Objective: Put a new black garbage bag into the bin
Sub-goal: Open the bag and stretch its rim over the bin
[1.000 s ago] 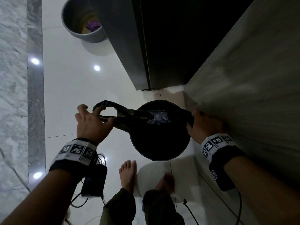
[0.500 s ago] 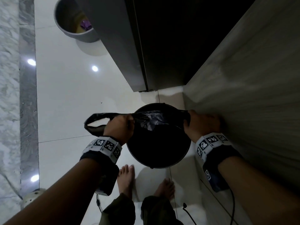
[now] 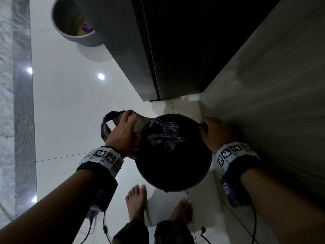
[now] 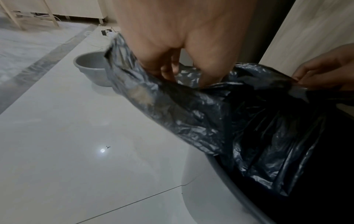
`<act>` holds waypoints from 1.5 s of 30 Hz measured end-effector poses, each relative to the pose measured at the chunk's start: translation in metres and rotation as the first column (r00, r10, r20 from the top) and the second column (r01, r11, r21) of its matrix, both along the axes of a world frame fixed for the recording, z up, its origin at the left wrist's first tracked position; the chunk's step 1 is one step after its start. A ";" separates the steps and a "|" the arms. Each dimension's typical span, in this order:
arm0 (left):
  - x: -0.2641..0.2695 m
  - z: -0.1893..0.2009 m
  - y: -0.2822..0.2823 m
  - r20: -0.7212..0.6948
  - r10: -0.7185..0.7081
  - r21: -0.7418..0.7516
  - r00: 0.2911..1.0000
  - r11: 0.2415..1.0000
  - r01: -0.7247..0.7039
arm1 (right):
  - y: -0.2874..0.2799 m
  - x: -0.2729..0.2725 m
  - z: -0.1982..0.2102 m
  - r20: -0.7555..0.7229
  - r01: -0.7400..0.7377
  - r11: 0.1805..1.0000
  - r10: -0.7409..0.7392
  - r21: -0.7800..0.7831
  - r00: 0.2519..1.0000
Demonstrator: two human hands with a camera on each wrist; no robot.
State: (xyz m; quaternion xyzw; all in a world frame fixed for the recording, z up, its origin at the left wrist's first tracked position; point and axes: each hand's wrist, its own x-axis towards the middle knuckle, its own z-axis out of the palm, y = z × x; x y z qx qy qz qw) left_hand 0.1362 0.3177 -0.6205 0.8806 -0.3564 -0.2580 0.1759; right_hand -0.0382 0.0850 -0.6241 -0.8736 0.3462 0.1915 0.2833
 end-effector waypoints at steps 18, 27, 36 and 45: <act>0.012 -0.017 0.003 -0.001 0.122 0.274 0.992 0.955 -0.117 | -0.004 0.030 -0.007 0.037 0.204 0.970 -0.200 -0.130 0.979; 0.023 -0.018 -0.007 -0.104 0.206 0.426 0.973 0.893 -0.144 | -0.010 0.044 -0.014 -0.109 0.331 0.943 -0.332 -0.020 0.937; 0.025 -0.026 -0.002 -0.344 0.185 0.557 0.921 0.830 0.041 | -0.002 0.024 -0.015 -0.303 0.334 0.940 -0.297 0.075 0.906; -0.013 -0.010 0.032 -0.477 0.184 0.376 0.860 0.926 0.010 | 0.022 -0.037 -0.015 -0.088 0.494 0.823 -0.490 0.279 0.867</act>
